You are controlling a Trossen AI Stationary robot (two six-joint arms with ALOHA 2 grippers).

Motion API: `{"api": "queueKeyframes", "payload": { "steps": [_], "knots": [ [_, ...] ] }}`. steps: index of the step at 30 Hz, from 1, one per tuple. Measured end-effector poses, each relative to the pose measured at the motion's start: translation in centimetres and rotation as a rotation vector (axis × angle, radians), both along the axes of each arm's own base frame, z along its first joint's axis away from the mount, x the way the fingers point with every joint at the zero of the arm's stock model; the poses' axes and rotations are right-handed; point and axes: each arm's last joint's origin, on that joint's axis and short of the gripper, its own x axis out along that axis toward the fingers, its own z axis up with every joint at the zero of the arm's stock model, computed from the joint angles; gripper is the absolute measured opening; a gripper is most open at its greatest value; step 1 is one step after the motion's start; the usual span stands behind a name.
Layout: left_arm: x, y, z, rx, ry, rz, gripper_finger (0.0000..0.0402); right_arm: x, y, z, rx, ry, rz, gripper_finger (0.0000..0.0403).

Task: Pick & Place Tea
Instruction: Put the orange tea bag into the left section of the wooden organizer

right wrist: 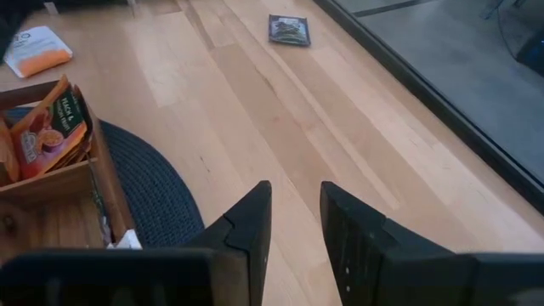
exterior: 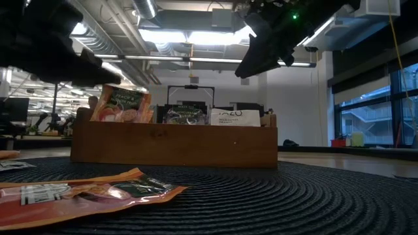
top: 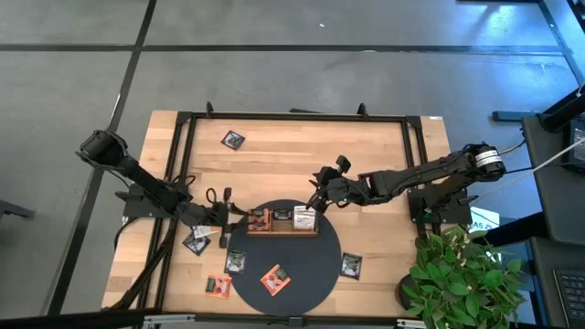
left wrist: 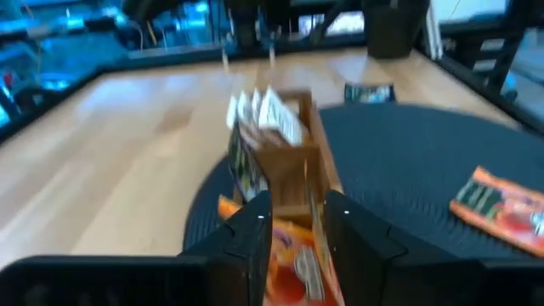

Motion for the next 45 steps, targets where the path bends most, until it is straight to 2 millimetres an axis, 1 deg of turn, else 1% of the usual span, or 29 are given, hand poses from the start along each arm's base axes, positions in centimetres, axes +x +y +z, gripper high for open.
{"api": "queueKeyframes", "payload": {
  "steps": [4,8,10,12,14,17,19,22,24,28,33,39,45],
  "knots": [
    [-0.3,0.2,1.4,0.021,-0.066,-0.011,0.0106,0.0,0.0,0.0,-0.001,0.001,0.000,0.0105],
    [-0.4,0.6,3.0,0.000,-0.142,-0.024,0.0103,-0.1,0.0,-0.1,-0.004,0.013,0.000,0.0105],
    [0.1,0.6,3.8,-0.014,-0.164,-0.094,0.0103,-0.1,0.0,-0.1,-0.005,0.017,0.000,0.0105],
    [0.8,0.6,4.2,-0.008,-0.150,-0.167,0.0105,-0.1,0.0,-0.1,-0.005,0.017,0.000,0.0105],
    [1.8,0.8,4.5,-0.007,-0.078,-0.192,0.0106,-0.1,0.0,-0.1,-0.006,0.017,-0.001,0.0105],
    [3.6,1.3,4.9,-0.018,0.129,-0.159,0.0107,-0.1,0.0,-0.1,-0.006,0.017,-0.001,0.0105],
    [4.6,1.7,5.5,-0.019,0.254,-0.141,0.0106,-0.1,0.0,-0.1,-0.005,0.018,-0.002,0.0105],
    [6.0,2.0,6.6,-0.026,0.361,-0.149,0.0103,-0.1,0.0,-0.2,-0.005,0.024,-0.002,0.0105],
    [6.6,2.1,7.0,-0.036,0.424,-0.161,0.0103,-0.2,0.0,-0.2,-0.004,0.027,0.000,0.0105],
    [7.4,2.4,7.1,-0.066,0.509,-0.180,0.0105,-0.2,0.0,-0.3,-0.003,0.037,0.003,0.0105],
    [7.9,2.7,6.3,-0.095,0.563,-0.163,0.0106,-0.3,0.0,-0.3,-0.005,0.047,0.003,0.0105],
    [8.2,2.8,5.5,-0.098,0.604,-0.147,0.0103,-0.3,0.0,-0.4,-0.005,0.052,0.003,0.0105],
    [8.1,2.6,5.5,-0.091,0.605,-0.157,0.0103,-0.3,0.0,-0.4,-0.006,0.054,0.003,0.0105]
  ]
}}
